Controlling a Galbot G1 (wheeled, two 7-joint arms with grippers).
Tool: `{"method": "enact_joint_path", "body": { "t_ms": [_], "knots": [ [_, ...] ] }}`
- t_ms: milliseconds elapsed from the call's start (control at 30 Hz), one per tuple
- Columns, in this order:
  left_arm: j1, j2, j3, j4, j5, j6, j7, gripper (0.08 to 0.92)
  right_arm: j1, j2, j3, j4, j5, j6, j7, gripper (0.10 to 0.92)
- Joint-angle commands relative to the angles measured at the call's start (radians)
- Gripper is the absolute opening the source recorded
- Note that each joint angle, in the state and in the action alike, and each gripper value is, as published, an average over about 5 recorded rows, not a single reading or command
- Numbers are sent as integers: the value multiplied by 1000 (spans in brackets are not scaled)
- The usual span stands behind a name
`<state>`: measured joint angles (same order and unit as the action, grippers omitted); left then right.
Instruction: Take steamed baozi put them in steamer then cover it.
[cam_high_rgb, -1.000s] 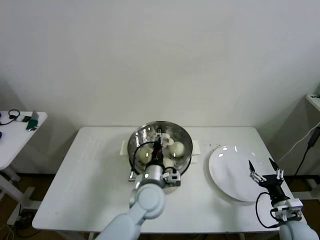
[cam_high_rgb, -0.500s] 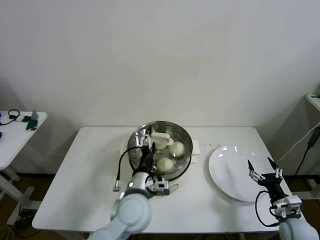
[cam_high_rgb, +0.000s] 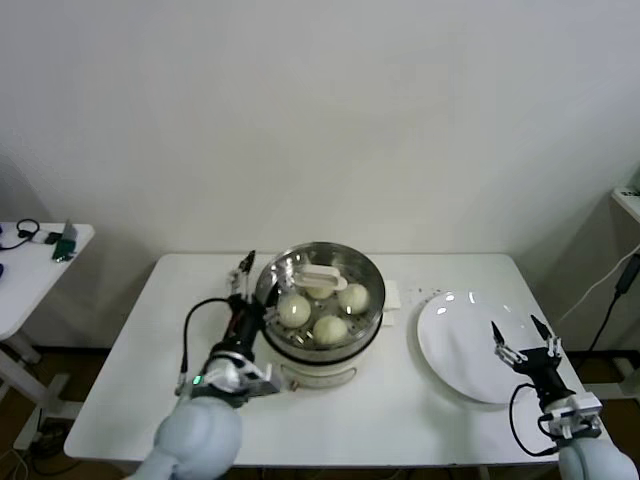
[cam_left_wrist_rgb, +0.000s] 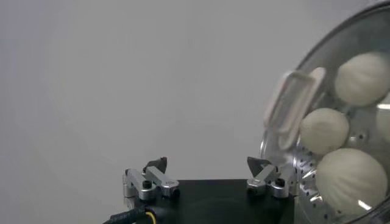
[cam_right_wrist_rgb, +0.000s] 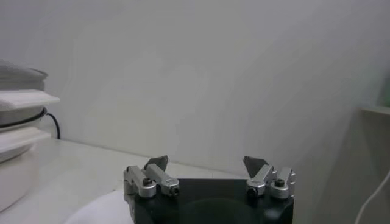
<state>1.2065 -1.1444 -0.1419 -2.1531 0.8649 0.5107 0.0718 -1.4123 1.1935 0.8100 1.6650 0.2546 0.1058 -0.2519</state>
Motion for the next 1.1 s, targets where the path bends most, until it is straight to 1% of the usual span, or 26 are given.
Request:
{"method": "enact_joint_path", "body": {
  "t_ms": [33,167,267,367,567,733,1100],
  "knots": [
    [280,-46,-487,89,-752,-460,-186,823,-22,-11,-23,20,36,5,-11,823],
    [326,-104,-541,185,-909,-544,-164,823,-25,-20,-42,25,48,7,-14,823],
    [334,-138,-560,243,-992,-571,-133,823,-24,-29,-55,27,51,11,-13,823],
    [336,-152,-569,278,-1033,-588,-98,823,-22,-38,-65,27,57,17,-9,823],
    [323,-152,-563,315,-1045,-589,-50,823,-21,-58,-81,12,66,32,-8,823],
    [308,-142,-558,341,-1039,-590,-47,823,-17,-66,-96,9,70,36,-7,823],
    [309,-134,-565,329,-1026,-593,-30,823,1,-58,-108,4,61,37,-9,823]
  ]
}}
